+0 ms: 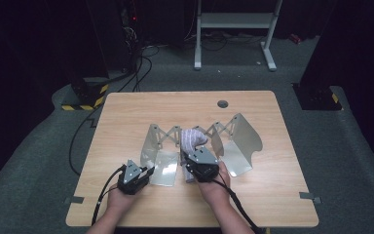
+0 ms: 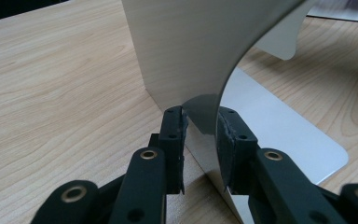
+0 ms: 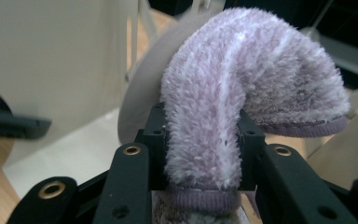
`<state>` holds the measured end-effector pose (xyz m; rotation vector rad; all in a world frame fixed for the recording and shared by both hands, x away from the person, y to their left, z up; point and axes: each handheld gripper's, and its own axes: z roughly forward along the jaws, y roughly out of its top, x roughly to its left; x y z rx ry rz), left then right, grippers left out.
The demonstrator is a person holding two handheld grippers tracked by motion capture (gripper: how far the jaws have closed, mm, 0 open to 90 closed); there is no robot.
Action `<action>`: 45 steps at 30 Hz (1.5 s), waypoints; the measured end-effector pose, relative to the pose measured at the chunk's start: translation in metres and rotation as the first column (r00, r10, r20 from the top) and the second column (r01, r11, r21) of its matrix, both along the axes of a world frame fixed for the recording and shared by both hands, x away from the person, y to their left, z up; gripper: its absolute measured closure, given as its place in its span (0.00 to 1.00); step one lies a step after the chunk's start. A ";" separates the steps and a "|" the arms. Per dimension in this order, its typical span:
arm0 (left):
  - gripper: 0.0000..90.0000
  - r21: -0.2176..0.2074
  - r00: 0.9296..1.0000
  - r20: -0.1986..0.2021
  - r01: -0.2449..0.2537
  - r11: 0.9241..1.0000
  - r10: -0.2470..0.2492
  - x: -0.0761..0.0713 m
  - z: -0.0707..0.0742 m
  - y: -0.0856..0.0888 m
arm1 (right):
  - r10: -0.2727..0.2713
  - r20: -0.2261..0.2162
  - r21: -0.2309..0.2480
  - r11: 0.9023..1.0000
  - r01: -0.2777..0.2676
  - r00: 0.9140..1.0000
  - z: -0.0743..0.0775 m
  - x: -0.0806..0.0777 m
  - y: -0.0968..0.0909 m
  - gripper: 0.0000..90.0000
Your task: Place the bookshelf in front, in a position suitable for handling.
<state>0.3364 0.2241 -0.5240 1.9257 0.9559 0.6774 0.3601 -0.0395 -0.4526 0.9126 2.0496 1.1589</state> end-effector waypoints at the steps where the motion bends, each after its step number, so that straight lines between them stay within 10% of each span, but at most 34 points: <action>1: 0.81 0.000 1.000 0.000 0.000 1.000 0.000 0.000 0.000 0.000 | 0.000 0.011 0.004 1.000 0.000 1.000 0.005 0.000 0.000 0.73; 11: 0.81 0.001 1.000 0.003 0.007 1.000 -0.007 0.000 0.000 0.000 | 0.003 0.049 0.031 1.000 -0.005 0.999 0.018 0.001 -0.001 0.74; 21: 0.80 -0.003 1.000 0.001 0.005 1.000 -0.005 0.000 0.000 0.000 | 0.010 -0.081 -0.017 1.000 -0.012 0.997 -0.026 0.011 0.003 0.74; 30: 0.80 -0.003 1.000 0.001 0.004 1.000 -0.004 0.000 0.000 0.000 | 0.010 -0.247 -0.057 0.998 -0.025 0.969 -0.061 0.023 0.006 0.74; 45: 0.81 -0.004 1.000 0.000 0.003 1.000 -0.003 0.000 0.000 0.000 | 0.022 -0.041 0.007 1.000 -0.021 0.999 -0.001 0.006 0.004 0.74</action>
